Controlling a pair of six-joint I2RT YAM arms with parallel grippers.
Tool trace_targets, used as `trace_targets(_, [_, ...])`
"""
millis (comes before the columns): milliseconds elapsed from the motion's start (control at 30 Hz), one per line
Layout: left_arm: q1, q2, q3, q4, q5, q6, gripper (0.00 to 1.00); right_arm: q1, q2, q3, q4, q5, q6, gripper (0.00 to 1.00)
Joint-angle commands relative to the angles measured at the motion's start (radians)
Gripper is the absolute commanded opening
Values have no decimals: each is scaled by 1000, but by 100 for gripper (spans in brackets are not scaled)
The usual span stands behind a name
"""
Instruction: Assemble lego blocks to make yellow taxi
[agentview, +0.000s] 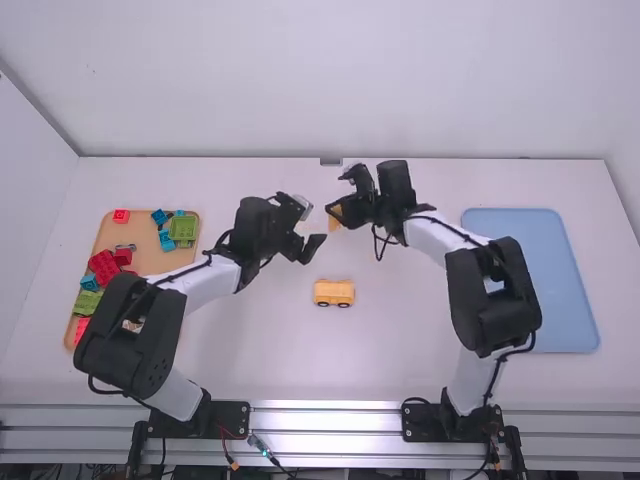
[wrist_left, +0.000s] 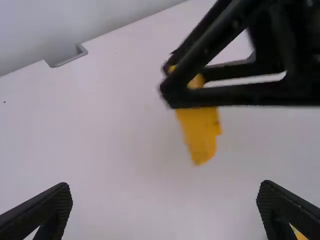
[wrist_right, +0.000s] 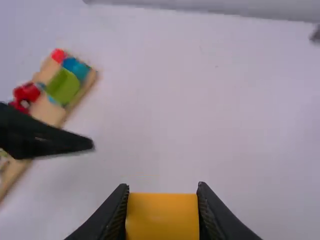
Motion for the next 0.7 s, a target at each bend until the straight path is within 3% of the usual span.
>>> trace_targets(0, [29, -3, 10, -10, 16, 8, 99, -3, -69, 136, -187, 76, -323, 14])
trace_targets(100, [71, -3, 10, -17, 18, 6, 99, 6, -68, 259, -583, 209, -615, 15])
trace_targets(267, [119, -3, 10, -13, 20, -37, 99, 61, -62, 260, -873, 409, -894, 11])
trace_targets(467, [149, -3, 10, -14, 24, -55, 99, 126, -63, 117, -865, 597, -953, 5])
trace_targets(667, [145, -3, 10, -7, 23, -53, 99, 137, -63, -5, -828, 577, -956, 0])
